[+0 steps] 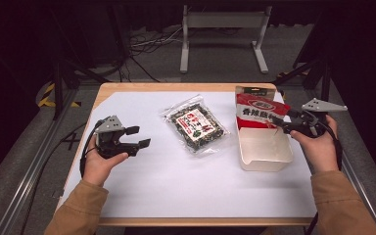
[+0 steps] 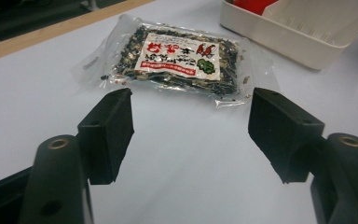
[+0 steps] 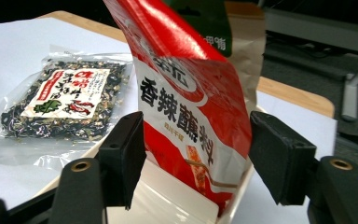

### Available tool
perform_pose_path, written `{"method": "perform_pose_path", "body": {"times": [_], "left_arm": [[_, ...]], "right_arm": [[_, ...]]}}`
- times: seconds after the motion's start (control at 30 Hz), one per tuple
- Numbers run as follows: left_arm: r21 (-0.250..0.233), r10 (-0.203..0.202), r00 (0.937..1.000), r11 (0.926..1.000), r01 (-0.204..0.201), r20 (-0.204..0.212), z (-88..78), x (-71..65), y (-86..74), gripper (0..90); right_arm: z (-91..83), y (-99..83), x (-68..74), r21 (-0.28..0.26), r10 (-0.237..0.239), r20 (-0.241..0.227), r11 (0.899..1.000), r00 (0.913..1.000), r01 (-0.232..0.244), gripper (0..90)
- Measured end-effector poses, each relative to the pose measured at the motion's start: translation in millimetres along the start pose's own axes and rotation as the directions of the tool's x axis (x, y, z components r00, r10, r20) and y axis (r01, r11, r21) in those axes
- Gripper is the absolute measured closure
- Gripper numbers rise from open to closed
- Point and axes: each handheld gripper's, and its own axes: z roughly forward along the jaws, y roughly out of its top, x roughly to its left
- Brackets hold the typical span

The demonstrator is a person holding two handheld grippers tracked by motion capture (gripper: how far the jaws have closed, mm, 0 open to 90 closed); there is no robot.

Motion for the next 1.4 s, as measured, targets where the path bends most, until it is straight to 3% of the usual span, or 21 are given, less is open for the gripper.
{"method": "perform_pose_path", "body": {"times": [0.27, 0.5, 0.63, 0.73, 0.8, 0.9, 0.97, 1.1, 1.2, 1.33, 1.4], "left_arm": [[0.004, -0.012, 0.9997, 0.9999, 0.012, -0.020, 3.6, -3.6, 3.2, 27.9], [0.025, -0.019, 0.9995, 0.9995, 0.020, -0.024, 8.4, -5.4, 7.0, 29.5], [0.031, 0.004, 0.9999, 0.9995, -0.004, -0.014, 15.3, -5.6, 13.1, 33.7], [0.035, 0.015, 0.9994, 0.9993, -0.013, -0.033, 21.6, -5.3, 15.4, 32.9], [0.041, -0.002, 0.9994, 0.9992, 0.003, -0.036, 27.5, -4.8, 17.3, 31.7], [0.056, -0.027, 0.9996, 0.9981, 0.027, -0.004, 34.1, -0.5, 19.8, 26.7], [0.062, -0.028, 0.9994, 0.9976, 0.030, -0.020, 38.5, 2.5, 20.6, 26.4], [0.098, -0.084, 0.9950, 0.9912, 0.089, -0.054, 51.8, 6.4, 22.0, 25.4], [0.107, -0.086, 0.9934, 0.9898, 0.093, -0.076, 57.3, 8.7, 22.3, 26.3], [0.088, -0.103, 0.9864, 0.9895, 0.115, -0.128, 68.1, 19.4, 25.4, 29.1], [0.054, -0.137, 0.9812, 0.9879, 0.145, -0.136, 71.5, 25.9, 26.6, 29.1]], "right_arm": [[-26.1, -2.1, 10.7, -0.028, -0.010, 0.052, 1.000, 0.9986, 0.011, 34.4], [-38.9, -5.9, 27.2, -0.052, -0.027, 0.019, 0.998, 0.9994, 0.028, 34.3], [-43.2, -8.9, 41.8, -0.074, -0.049, -0.010, 0.996, 0.9987, 0.048, 34.2], [-43.7, -10.0, 48.3, -0.083, -0.057, -0.027, 0.995, 0.9980, 0.054, 34.2], [-44.0, -10.2, 53.1, -0.092, -0.061, -0.040, 0.994, 0.9973, 0.057, 34.0], [-43.7, -10.6, 61.0, -0.105, -0.081, -0.053, 0.992, 0.9953, 0.075, 33.9], [-43.3, -11.5, 65.5, -0.120, -0.092, -0.062, 0.989, 0.9938, 0.084, 33.9], [-40.2, -14.1, 76.0, -0.131, -0.119, -0.086, 0.986, 0.9892, 0.107, 33.9], [-38.5, -14.8, 80.2, -0.135, -0.130, -0.104, 0.984, 0.9861, 0.115, 33.8], [-35.5, -15.5, 90.2, -0.147, -0.158, -0.146, 0.980, 0.9765, 0.137, 33.8], [-34.1, -16.5, 94.5, -0.149, -0.170, -0.163, 0.978, 0.9718, 0.146, 33.8]]}}
